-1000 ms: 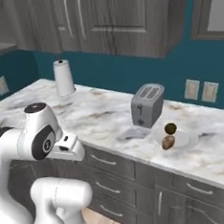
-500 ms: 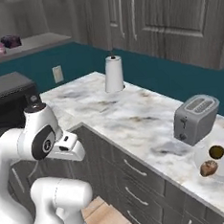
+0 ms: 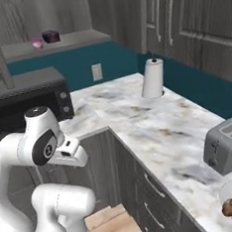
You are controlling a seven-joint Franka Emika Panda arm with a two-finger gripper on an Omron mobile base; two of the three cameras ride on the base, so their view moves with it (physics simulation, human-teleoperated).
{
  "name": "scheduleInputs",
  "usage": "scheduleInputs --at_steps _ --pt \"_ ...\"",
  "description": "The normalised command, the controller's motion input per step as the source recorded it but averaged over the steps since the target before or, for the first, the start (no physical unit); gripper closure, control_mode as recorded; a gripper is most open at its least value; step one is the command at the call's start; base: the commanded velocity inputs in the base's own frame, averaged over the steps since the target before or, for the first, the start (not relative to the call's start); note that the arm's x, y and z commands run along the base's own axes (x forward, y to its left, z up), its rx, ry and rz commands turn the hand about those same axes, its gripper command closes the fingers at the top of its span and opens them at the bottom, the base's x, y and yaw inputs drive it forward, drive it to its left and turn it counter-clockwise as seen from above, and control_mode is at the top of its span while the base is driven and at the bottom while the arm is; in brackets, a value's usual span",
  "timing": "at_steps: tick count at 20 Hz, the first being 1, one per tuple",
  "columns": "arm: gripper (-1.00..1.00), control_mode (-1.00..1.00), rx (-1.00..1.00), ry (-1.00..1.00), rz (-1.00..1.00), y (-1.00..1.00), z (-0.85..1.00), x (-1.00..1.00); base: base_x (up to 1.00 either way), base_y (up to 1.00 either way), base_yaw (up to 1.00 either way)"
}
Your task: Pick the avocado and bread from the counter and place them on the plate. Then pick the jam from the cabinet and place it next to the plate. Lastly close the cabinet door.
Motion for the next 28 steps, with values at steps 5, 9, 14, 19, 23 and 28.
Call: scheduleInputs --at_steps 5,9,14,19,23,28 --pt "-1.0 1.0 0.0 0.0 0.0 0.0 0.0 0.0 0.0 -0.54 0.44" --pt "-1.0 1.0 0.0 0.0 0.0 0.0 0.0 0.0 0.0 -0.54 0.44" --pt "-1.0 1.0 0.0 0.0 0.0 0.0 0.0 0.0 0.0 -0.48 0.41" --pt "-1.0 1.0 0.0 0.0 0.0 0.0 0.0 0.0 0.0 -0.51 0.4" --pt "-1.0 1.0 0.0 0.0 0.0 0.0 0.0 0.0 0.0 -0.52 0.4" --pt "-1.0 1.0 0.0 0.0 0.0 0.0 0.0 0.0 0.0 -0.42 0.31"
